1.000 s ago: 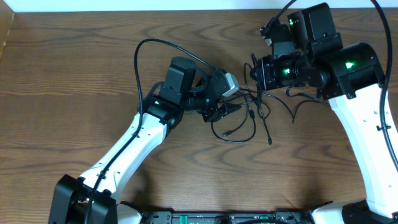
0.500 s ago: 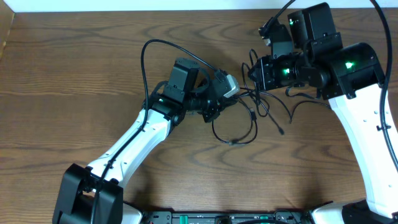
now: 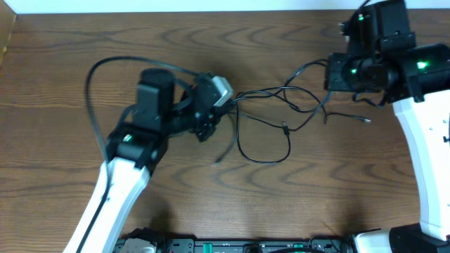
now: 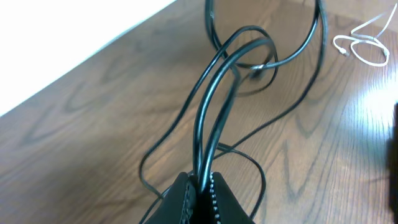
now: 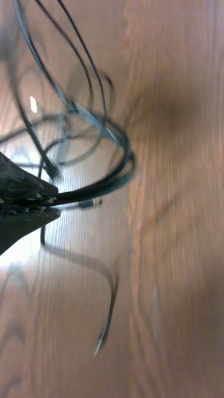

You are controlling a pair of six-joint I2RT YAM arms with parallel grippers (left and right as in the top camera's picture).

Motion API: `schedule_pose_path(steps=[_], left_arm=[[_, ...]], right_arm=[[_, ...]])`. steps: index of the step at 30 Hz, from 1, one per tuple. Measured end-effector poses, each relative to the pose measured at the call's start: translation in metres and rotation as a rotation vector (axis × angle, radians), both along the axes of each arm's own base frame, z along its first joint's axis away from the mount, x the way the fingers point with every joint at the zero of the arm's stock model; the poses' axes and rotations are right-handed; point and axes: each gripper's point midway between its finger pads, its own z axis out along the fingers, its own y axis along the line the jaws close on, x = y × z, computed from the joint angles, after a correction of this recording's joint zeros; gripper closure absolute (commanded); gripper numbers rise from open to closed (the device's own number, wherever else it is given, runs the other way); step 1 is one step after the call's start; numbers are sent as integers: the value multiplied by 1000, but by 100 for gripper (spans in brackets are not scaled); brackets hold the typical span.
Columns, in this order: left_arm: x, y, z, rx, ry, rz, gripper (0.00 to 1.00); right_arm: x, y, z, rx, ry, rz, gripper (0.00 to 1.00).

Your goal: Untangle cables

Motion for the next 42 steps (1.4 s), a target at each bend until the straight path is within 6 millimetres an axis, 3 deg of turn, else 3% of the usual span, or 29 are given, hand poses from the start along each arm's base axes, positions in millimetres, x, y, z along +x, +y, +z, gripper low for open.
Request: schedule_pose_path(steps=[6, 11, 13, 20, 24, 26, 31, 37, 42], left_arm=[[-21, 24, 28, -14, -49, 54, 92], [-27, 46, 40, -19, -72, 119, 92], [-27, 60, 45, -20, -85, 168, 92], [-31, 108, 60, -16, -132, 341, 92], [-28, 130, 66, -41, -128, 442, 92], [-25, 136, 68, -58, -120, 467, 92], [-23, 132, 82, -117, -150, 434, 92], [-22, 126, 98, -202, -155, 415, 92], [-25, 121, 101, -243, -124, 397, 92]], right_arm=[[4, -35, -3, -49, 7, -99, 99], [4, -62, -15, -89, 37, -179, 99], [4, -82, -23, -123, 53, -236, 99], [-2, -137, -72, -178, 140, -389, 99], [-9, -145, -101, -175, 193, -412, 99], [-11, -139, -110, -150, 212, -393, 99], [-9, -99, -114, -23, 218, -180, 66], [-15, -14, -106, 128, 195, 155, 60], [-24, 38, -101, 169, 191, 268, 57]])
